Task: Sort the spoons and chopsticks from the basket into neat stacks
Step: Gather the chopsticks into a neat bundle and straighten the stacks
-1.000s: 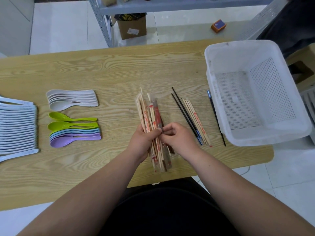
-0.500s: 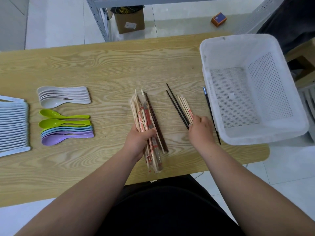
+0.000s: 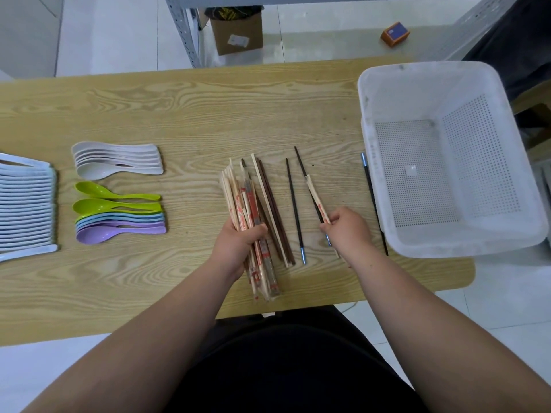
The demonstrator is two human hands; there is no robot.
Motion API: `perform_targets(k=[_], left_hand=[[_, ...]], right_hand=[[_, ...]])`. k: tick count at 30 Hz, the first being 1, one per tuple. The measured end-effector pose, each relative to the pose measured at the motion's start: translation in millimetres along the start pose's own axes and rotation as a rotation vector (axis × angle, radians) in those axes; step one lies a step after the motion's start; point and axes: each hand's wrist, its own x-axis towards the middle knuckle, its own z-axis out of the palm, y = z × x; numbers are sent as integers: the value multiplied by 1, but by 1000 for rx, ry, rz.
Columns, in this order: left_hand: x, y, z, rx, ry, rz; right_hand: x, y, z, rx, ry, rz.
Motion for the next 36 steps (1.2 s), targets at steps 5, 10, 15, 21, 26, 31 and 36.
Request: perform_targets(k=[5,10,15,21,26,31,36], left_hand=[[-2,-2,-4,1,4,-8],[-3,-3,-8,-2,5,-19],[-6,-2,-11,-6,-1,-25],[-7,-2,-20,9,-17,-17],[-11,0,-31,16,-5,-12],[-15,4,-33,18,-16,24],[-20,13,-31,-112,-93,66]], right_hand=[[-2,-2,0,-24,10,-20],[-6,-1,0,-23,2,-35],[-15,-8,6,-95,27,-66],[-21,-12,14,-27,16,-56],[-31,-13,7,139,49,-41],[-66,-43,28,616,-236,16],[-95,-82,47,612,-270,-115]])
